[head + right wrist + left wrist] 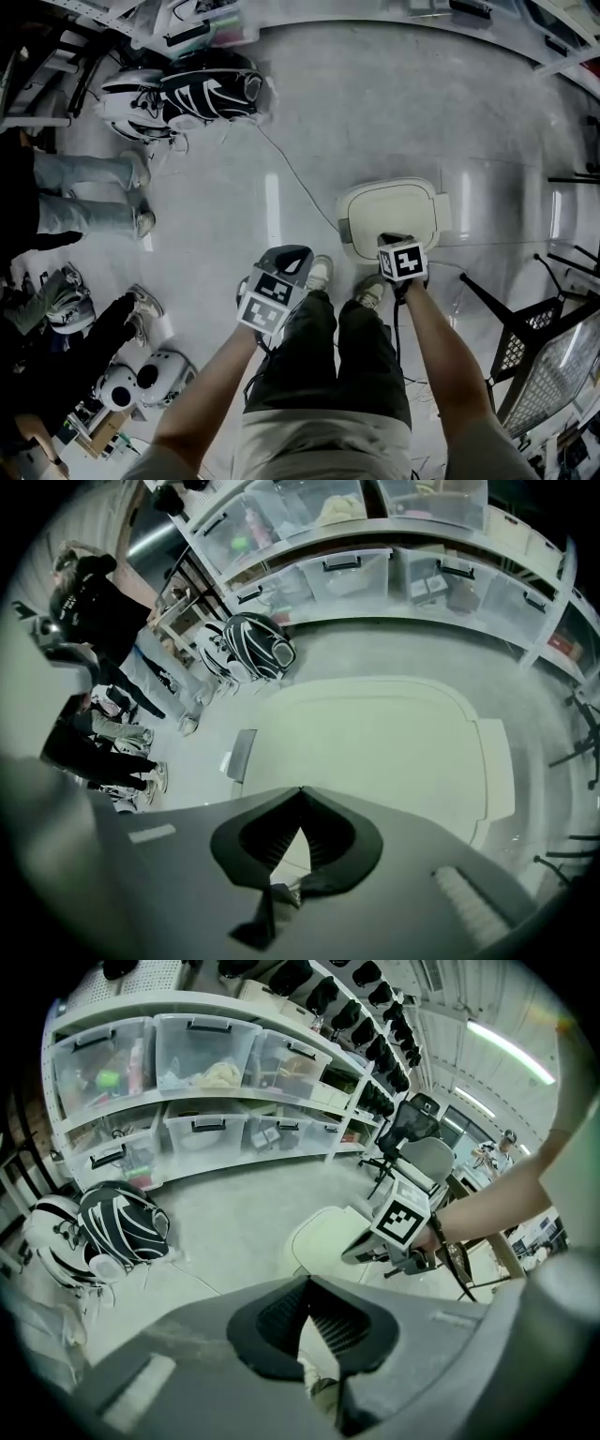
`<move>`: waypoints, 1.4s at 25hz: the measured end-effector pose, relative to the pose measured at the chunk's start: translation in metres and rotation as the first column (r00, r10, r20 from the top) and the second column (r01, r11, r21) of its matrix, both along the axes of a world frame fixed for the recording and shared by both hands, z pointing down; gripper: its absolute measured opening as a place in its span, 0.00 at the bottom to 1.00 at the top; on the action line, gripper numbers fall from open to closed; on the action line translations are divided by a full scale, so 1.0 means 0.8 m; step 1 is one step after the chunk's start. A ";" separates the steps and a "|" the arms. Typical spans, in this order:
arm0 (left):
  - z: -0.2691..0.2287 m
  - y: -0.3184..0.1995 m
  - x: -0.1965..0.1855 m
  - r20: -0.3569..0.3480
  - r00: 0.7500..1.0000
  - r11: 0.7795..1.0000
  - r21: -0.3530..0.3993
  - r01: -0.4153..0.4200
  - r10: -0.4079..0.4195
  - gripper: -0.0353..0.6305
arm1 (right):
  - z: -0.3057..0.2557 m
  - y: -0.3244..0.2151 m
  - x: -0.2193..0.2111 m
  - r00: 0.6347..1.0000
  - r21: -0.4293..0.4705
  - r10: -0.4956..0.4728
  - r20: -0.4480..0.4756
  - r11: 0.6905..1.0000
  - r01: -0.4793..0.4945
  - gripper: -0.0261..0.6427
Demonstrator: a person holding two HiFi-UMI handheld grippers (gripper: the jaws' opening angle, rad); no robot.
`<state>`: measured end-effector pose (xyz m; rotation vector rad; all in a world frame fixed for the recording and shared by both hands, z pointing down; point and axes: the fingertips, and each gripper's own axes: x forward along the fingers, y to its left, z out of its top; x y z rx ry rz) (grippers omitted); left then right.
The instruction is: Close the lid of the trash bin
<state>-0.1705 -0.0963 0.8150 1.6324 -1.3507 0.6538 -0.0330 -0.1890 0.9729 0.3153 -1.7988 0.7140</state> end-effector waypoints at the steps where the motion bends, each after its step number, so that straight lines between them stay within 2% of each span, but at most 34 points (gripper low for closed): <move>1: -0.005 -0.001 0.000 0.000 1.000 1.000 0.005 -0.005 0.005 0.06 | -0.007 0.000 0.001 1.000 -0.002 0.005 0.004 1.000 -0.005 0.04; 5: -0.029 -0.006 -0.003 0.014 0.998 0.998 0.034 -0.057 0.057 0.06 | -0.058 -0.007 -0.008 0.997 0.015 0.040 0.062 0.999 -0.041 0.04; 9: -0.078 -0.020 -0.003 0.027 0.998 0.995 0.075 -0.063 0.061 0.06 | -0.140 -0.018 -0.016 0.983 0.021 0.100 0.153 0.994 -0.104 0.04; 11: -0.110 -0.033 -0.003 0.044 0.996 0.991 0.109 -0.079 0.075 0.06 | -0.191 -0.029 -0.023 0.966 0.022 0.137 0.218 0.989 -0.145 0.04; 16: -0.199 -0.053 -0.003 0.083 0.992 0.977 0.186 -0.105 0.091 0.06 | -0.321 -0.056 -0.009 0.931 0.117 0.147 0.334 0.974 -0.195 0.04; 23: -0.341 -0.054 0.015 0.145 0.983 0.938 0.309 -0.157 0.116 0.06 | -0.506 -0.053 0.033 0.859 0.212 0.147 0.491 0.936 -0.281 0.04; 26: -0.409 -0.065 0.028 0.205 0.969 0.902 0.379 -0.209 0.138 0.06 | -0.588 -0.049 0.045 0.815 0.247 0.128 0.565 0.916 -0.315 0.04; 31: -0.513 -0.077 0.065 0.240 0.959 0.825 0.503 -0.257 0.152 0.06 | -0.712 -0.033 0.057 0.747 0.326 0.041 0.663 0.883 -0.338 0.04; 35: -0.585 -0.074 0.086 0.267 0.950 0.763 0.578 -0.290 0.160 0.06 | -0.806 -0.015 0.063 0.679 0.379 -0.029 0.734 0.847 -0.373 0.04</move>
